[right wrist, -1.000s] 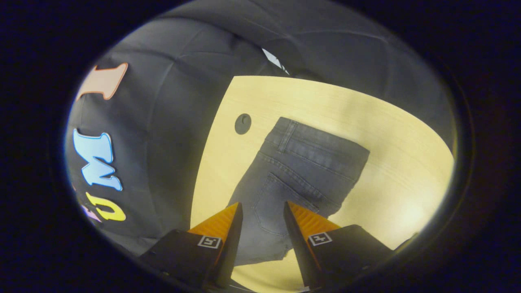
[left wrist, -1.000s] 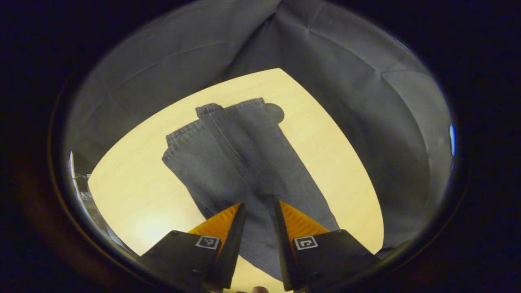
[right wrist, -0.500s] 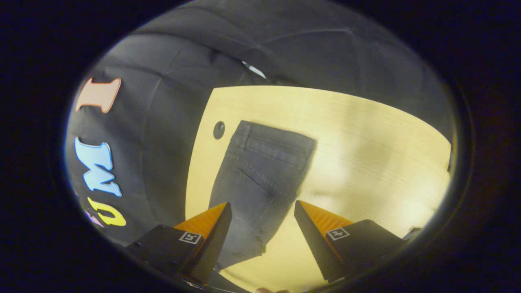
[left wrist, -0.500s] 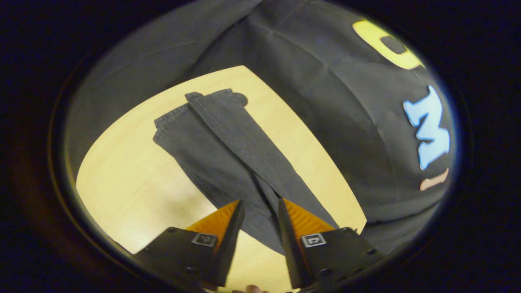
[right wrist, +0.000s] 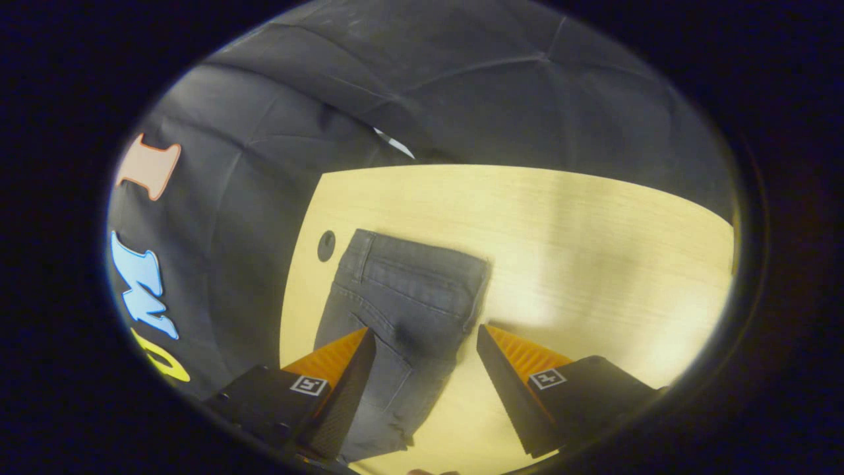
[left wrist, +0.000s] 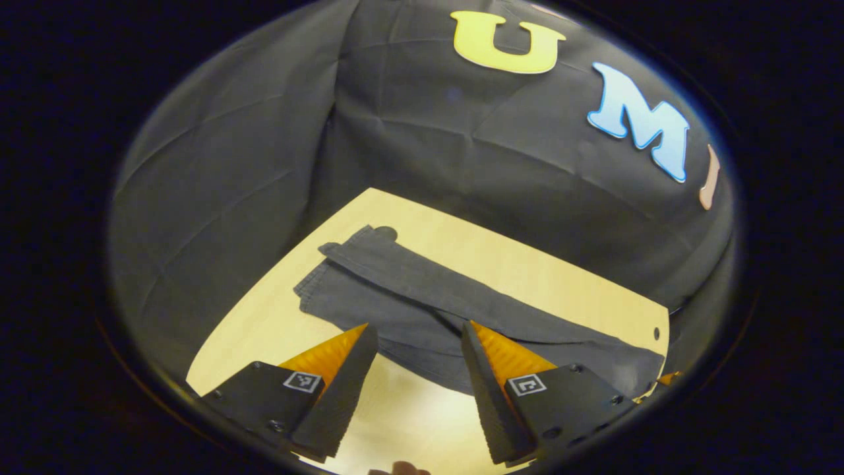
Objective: Grasp the waist and the cuffs of the jeans and fold them to make the two legs overlap; first hold the waist and fold one-third of the jeans toward the cuffs, then hold the cuffs and fold the remaining one-third in the same direction to finish folding.
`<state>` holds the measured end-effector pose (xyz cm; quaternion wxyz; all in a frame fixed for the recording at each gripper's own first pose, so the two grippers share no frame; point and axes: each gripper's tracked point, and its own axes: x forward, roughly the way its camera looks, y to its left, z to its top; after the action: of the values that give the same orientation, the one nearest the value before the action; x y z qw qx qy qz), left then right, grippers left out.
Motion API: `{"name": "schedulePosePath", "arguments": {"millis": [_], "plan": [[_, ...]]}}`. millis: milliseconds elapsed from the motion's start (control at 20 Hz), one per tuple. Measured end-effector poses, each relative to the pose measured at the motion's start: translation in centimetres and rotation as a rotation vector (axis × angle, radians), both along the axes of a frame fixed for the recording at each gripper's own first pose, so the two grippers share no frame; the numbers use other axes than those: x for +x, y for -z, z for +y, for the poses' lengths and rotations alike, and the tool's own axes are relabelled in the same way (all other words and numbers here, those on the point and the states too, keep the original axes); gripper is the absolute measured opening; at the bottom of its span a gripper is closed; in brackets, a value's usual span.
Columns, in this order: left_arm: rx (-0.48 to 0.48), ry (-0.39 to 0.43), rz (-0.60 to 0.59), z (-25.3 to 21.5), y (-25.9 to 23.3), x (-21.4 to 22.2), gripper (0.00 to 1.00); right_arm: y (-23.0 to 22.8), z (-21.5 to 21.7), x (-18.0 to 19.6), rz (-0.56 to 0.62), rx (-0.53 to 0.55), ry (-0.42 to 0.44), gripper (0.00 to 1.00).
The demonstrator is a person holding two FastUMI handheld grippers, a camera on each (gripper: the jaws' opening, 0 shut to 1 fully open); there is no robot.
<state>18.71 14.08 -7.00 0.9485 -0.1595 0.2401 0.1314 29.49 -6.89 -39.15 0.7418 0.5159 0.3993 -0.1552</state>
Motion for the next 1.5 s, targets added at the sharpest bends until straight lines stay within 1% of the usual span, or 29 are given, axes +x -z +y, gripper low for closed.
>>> {"name": "schedulePosePath", "arguments": {"millis": [100,150,200,300,350,400,550,700,750,800,850,900,1000,1100,1150,1200,1250,1300,1350,1450,1500], "plan": [[0.017,-0.019,-0.009,0.2,-0.1,-0.1,0.87,1.1,0.2,0.5,0.024,-0.001,0.016,0.94],[0.012,-0.021,-0.008,0.0,-0.1,-0.3,0.87,1.7,0.4,0.5,0.044,0.009,0.01,0.94],[0.0,-0.022,-0.002,-0.2,0.2,-0.5,0.87,2.4,0.1,0.1,0.081,0.002,0.007,0.89],[-0.024,-0.029,-0.004,-0.2,0.8,-0.7,0.87,2.5,-0.1,0.0,0.09,0.045,-0.007,0.58],[-0.035,-0.033,-0.001,-0.2,1.1,-0.8,0.87,2.4,-0.2,0.0,0.086,0.049,-0.019,0.43],[-0.042,-0.033,0.003,-0.3,1.4,-0.9,0.88,2.3,-0.6,0.1,0.074,0.028,-0.034,0.35],[-0.037,-0.006,-0.009,-1.1,0.8,-1.0,0.88,2.0,-2.9,0.3,0.053,-0.144,-0.08,0.31],[-0.024,0.018,-0.033,-2.2,0.5,-1.7,0.87,0.2,-5.9,0.8,0.04,-0.31,-0.128,0.3],[-0.022,0.023,-0.031,-2.6,0.8,-1.8,0.87,-0.8,-6.8,0.7,0.032,-0.37,-0.137,0.26],[-0.023,0.032,-0.03,-3.1,1.0,-1.6,0.87,-1.6,-7.2,0.9,0.023,-0.433,-0.146,0.29],[-0.027,0.04,-0.025,-3.6,1.3,-1.6,0.87,-2.6,-7.6,1.3,0.009,-0.495,-0.151,0.26],[-0.032,0.05,-0.02,-4.2,1.7,-1.5,0.87,-3.8,-8.0,1.6,-0.006,-0.548,-0.159,0.29],[-0.04,0.069,-0.016,-5.0,2.3,-1.7,0.87,-6.7,-8.1,2.6,-0.051,-0.629,-0.184,0.29],[-0.052,0.094,-0.013,-5.9,2.8,-2.0,0.87,-10.0,-7.3,3.3,-0.127,-0.686,-0.234,0.28],[-0.051,0.101,-0.013,-6.1,2.9,-2.2,0.87,-12.2,-5.9,3.2,-0.173,-0.709,-0.262,0.23],[-0.048,0.105,-0.013,-6.2,3.1,-2.3,0.87,-14.0,-3.7,3.0,-0.226,-0.727,-0.294,0.23],[-0.049,0.107,-0.013,-6.2,3.2,-2.5,0.87,-15.9,-1.8,2.6,-0.275,-0.741,-0.34,0.27],[-0.055,0.109,-0.014,-6.2,3.2,-2.7,0.87,-17.5,-0.2,2.5,-0.327,-0.748,-0.376,0.27],[-0.064,0.108,-0.017,-6.1,3.3,-3.0,0.87,-18.6,2.2,2.3,-0.386,-0.744,-0.408,0.27],[-0.075,0.103,-0.021,-5.7,3.4,-3.6,0.87,-21.0,7.2,0.5,-0.488,-0.707,-0.478,0.26],[-0.081,0.098,-0.021,-5.4,3.6,-3.9,0.87,-21.4,8.2,-0.8,-0.523,-0.669,-0.516,0.26]]}}
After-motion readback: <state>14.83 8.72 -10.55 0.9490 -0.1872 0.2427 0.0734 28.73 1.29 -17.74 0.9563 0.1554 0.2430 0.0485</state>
